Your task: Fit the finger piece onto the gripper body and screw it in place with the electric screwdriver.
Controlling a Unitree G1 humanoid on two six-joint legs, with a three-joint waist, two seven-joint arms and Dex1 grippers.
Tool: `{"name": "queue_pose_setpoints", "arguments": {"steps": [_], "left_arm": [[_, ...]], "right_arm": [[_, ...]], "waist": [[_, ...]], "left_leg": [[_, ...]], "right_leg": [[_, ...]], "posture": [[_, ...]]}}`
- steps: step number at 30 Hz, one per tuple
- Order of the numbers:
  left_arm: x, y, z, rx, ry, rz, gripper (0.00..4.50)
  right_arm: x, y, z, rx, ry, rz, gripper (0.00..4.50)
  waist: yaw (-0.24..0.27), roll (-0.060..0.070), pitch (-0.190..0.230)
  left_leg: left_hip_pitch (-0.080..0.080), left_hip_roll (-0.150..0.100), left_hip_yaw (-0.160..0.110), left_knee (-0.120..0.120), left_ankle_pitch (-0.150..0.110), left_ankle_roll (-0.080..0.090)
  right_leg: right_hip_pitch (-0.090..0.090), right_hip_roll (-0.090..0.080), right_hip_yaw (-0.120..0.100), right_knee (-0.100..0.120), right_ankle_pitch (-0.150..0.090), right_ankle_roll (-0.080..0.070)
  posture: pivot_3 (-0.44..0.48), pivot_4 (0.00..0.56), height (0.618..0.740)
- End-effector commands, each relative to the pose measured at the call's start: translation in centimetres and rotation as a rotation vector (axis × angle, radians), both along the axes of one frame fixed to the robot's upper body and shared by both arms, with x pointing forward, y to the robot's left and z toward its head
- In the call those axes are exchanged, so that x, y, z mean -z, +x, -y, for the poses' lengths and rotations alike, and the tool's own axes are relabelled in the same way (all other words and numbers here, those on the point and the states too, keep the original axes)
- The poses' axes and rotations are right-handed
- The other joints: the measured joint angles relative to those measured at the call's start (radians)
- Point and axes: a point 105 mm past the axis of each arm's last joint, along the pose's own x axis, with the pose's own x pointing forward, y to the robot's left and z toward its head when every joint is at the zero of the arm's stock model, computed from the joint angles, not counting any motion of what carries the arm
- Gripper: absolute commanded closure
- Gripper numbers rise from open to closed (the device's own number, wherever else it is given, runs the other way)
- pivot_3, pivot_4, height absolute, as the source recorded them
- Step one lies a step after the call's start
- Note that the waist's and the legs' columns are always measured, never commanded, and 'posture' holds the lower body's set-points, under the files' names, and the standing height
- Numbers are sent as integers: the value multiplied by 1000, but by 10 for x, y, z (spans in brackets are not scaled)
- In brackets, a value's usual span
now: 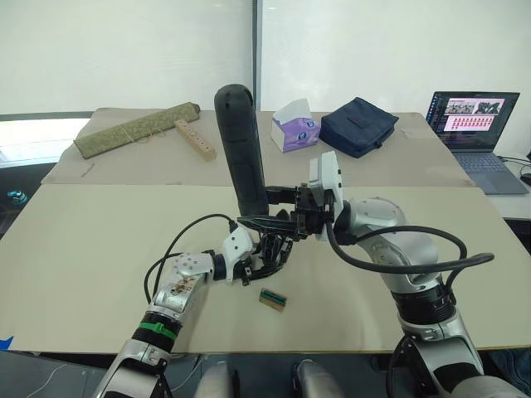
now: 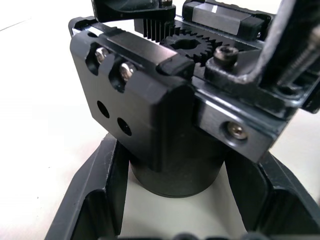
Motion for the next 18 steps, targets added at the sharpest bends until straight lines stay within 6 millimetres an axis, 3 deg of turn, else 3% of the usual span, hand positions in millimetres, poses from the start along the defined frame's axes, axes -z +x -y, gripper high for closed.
{"name": "queue_pose_setpoints", "arguments": {"steps": [1, 18], "left_arm": [[30, -14, 0, 20, 62, -120, 2220], [31, -14, 0, 16, 61, -124, 2220]], "right_arm": [[-8, -6, 1, -13, 36, 22, 2568], [-6, -5, 0, -6, 44, 10, 2568]], "waist": [[0, 0, 0], [0, 0, -1]], "left_leg": [[0, 0, 0, 0, 0, 0], [0, 0, 0, 0, 0, 0]], "right_leg": [[0, 0, 0, 0, 0, 0], [0, 0, 0, 0, 0, 0]], "posture": [[0, 150, 740], [0, 150, 740]]}}
